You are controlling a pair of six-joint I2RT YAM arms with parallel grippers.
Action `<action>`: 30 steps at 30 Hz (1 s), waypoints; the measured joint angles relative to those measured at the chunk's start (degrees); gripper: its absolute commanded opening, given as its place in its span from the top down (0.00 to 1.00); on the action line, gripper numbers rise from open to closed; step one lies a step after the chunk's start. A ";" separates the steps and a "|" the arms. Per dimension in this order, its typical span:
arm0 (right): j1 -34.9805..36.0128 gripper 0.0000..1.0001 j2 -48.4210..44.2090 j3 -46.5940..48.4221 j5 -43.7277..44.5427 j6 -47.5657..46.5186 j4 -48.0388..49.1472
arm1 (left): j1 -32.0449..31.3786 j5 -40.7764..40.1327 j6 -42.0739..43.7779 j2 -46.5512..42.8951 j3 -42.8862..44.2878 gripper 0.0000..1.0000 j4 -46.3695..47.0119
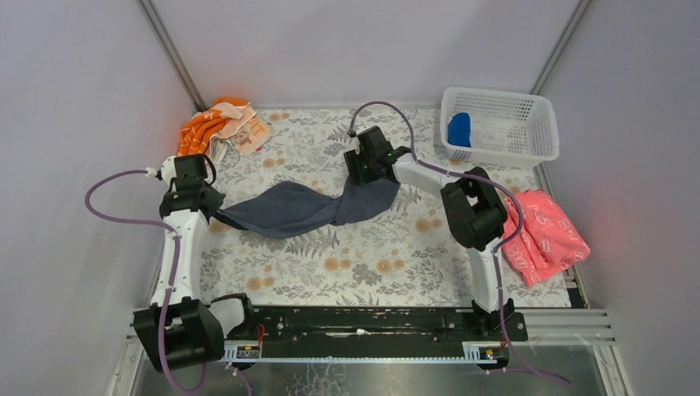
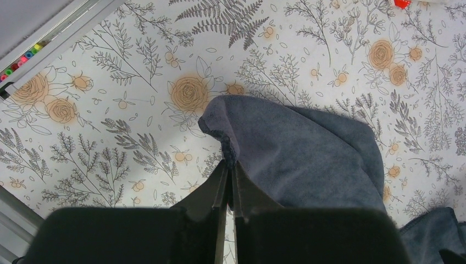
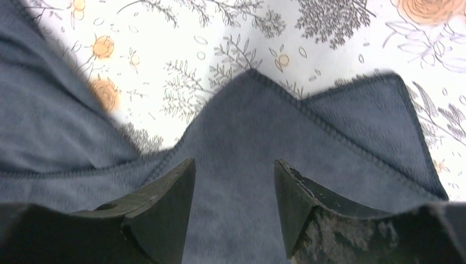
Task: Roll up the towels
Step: Flatten out the towel at the center of the board.
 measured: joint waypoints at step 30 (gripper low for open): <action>3.85 1.00 7.74 8.31 10.23 -3.76 -2.03 | 0.61 1.18 0.13 0.02 0.00 0.97 0.15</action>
